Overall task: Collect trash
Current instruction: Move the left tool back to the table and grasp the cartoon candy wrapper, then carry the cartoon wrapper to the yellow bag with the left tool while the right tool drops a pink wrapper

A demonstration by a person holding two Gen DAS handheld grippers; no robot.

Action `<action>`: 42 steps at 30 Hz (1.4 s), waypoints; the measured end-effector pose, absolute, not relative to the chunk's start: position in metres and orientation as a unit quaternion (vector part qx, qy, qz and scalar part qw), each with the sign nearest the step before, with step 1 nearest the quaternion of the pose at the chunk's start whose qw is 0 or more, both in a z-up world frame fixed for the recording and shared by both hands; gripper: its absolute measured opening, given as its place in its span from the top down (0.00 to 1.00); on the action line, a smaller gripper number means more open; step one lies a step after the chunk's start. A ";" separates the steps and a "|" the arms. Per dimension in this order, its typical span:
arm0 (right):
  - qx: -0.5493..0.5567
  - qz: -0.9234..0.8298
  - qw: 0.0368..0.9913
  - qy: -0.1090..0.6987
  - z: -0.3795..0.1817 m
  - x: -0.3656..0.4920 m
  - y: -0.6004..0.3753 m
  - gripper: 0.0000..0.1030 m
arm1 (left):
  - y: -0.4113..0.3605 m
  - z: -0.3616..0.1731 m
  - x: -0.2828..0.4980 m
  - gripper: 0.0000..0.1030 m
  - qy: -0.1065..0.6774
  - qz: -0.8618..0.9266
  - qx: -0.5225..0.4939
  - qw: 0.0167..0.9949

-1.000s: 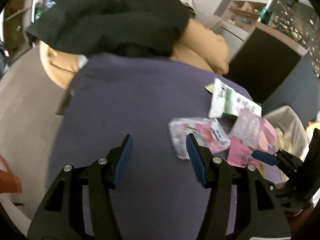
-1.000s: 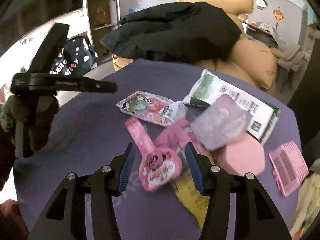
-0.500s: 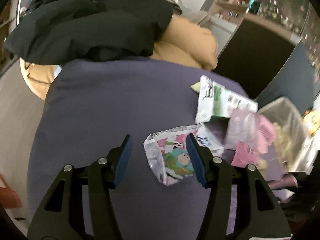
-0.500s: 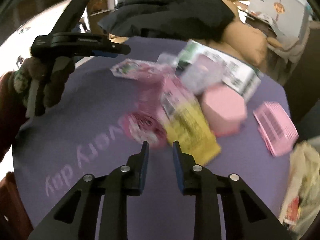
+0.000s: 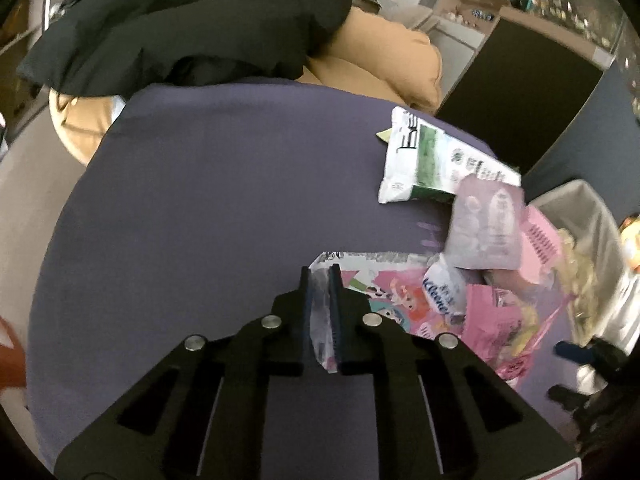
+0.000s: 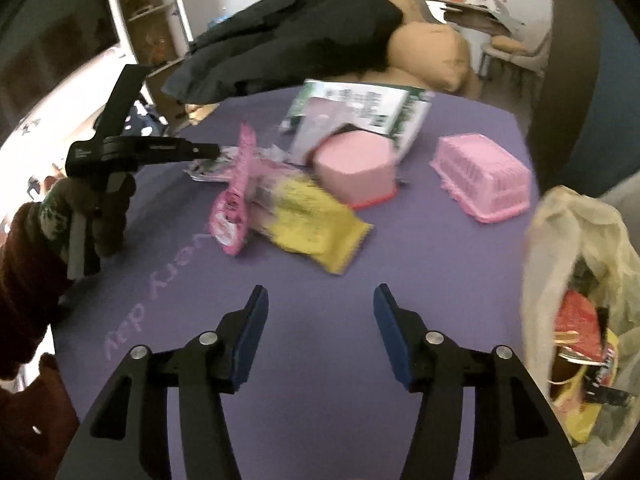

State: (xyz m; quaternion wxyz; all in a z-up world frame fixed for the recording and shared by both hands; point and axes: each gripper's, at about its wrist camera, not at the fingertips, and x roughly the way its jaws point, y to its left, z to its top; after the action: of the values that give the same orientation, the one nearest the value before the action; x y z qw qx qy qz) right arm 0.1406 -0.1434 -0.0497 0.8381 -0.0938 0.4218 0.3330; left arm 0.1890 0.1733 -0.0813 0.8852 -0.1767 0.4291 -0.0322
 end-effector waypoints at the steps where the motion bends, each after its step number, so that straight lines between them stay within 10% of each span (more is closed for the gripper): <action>1: -0.093 0.339 0.838 0.417 -0.049 0.138 -0.135 0.50 | 0.175 -0.080 0.183 0.92 0.424 -0.032 -0.186 0.886; 12: -0.125 0.349 0.830 0.417 -0.062 0.141 -0.057 0.50 | 0.207 -0.066 0.150 0.92 0.384 0.017 -0.221 0.896; 21: -0.128 0.330 0.839 0.412 -0.051 0.146 -0.079 0.83 | 0.221 -0.069 0.132 0.92 0.373 0.022 -0.253 0.892; 42: -0.094 0.278 0.893 0.340 0.033 0.176 -0.168 0.83 | 0.154 0.028 0.160 0.92 0.311 -0.016 -0.190 0.931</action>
State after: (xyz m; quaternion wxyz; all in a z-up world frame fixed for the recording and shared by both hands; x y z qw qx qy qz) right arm 0.1756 -0.1684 0.0334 0.8934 -0.0944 0.3403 0.2776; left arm 0.1604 0.1537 0.0281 0.9313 -0.1897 0.3106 -0.0162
